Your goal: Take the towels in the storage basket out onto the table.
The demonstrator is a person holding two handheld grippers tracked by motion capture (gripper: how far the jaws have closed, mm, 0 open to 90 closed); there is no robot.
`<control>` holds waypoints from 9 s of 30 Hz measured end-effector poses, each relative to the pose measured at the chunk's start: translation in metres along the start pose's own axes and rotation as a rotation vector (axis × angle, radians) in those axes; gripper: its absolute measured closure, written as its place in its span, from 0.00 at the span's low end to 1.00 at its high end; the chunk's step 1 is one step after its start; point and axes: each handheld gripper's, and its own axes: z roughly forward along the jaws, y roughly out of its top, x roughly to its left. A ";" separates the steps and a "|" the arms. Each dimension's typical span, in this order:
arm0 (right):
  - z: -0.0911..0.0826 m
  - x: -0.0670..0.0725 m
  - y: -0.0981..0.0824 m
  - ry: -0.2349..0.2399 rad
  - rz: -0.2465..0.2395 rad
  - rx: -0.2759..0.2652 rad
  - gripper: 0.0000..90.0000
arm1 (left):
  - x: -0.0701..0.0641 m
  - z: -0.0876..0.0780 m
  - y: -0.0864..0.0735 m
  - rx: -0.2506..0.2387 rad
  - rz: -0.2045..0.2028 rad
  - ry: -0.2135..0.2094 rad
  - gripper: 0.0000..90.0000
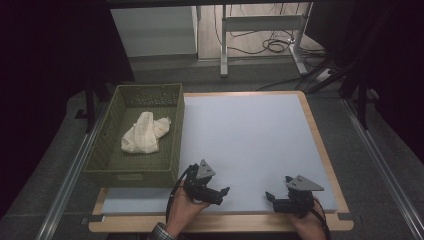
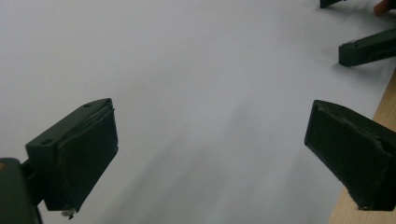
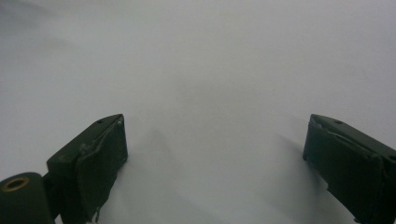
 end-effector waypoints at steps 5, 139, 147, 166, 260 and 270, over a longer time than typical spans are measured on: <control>0.000 0.000 0.000 0.000 0.000 0.000 0.07 | 0.004 0.004 0.014 0.004 0.003 -0.007 0.03; 0.000 0.000 0.000 0.001 -0.001 -0.003 0.07 | 0.295 -0.042 0.001 0.612 -0.462 0.279 0.79; 0.000 0.000 0.000 0.002 -0.001 -0.003 0.07 | 0.290 -0.053 0.010 0.567 -0.420 0.263 0.84; 0.000 0.000 0.000 0.001 -0.001 -0.003 0.07 | 0.270 -0.121 0.025 0.338 -0.420 0.248 0.82; 0.000 0.000 0.000 0.000 0.000 -0.002 0.07 | 0.045 0.018 0.128 0.086 0.011 -0.041 0.78; 0.000 0.000 0.000 0.000 0.001 -0.001 0.07 | 0.042 0.059 0.109 0.117 0.006 -0.034 0.77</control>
